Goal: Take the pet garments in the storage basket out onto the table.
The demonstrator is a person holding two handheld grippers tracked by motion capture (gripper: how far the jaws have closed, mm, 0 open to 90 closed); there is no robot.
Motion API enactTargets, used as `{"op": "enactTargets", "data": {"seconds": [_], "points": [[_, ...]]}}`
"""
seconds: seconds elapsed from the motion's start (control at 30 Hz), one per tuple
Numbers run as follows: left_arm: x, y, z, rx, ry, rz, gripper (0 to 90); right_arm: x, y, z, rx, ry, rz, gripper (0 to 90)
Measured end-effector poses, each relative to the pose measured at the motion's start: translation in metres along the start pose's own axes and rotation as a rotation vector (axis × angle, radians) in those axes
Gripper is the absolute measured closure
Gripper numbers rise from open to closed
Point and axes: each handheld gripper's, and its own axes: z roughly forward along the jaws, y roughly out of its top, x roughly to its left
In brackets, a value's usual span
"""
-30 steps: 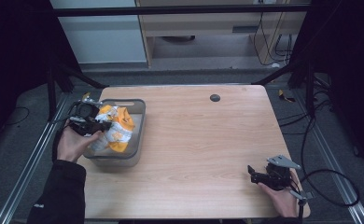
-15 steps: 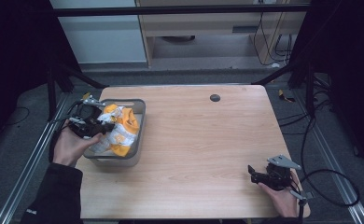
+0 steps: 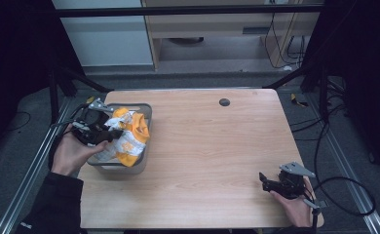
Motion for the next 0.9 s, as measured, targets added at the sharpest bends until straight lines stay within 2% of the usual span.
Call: {"op": "enactTargets", "data": {"seconds": [0.6,0.9], "points": [[-0.041,0.019,-0.010,-0.016,-0.083,0.125,77.6,0.000,0.001,-0.002,-0.012,0.001,-0.001,10.6],[-0.061,0.032,0.002,-0.004,-0.119,0.181,77.6,-0.001,0.001,-0.003,-0.018,0.001,-0.003,10.6]]}}
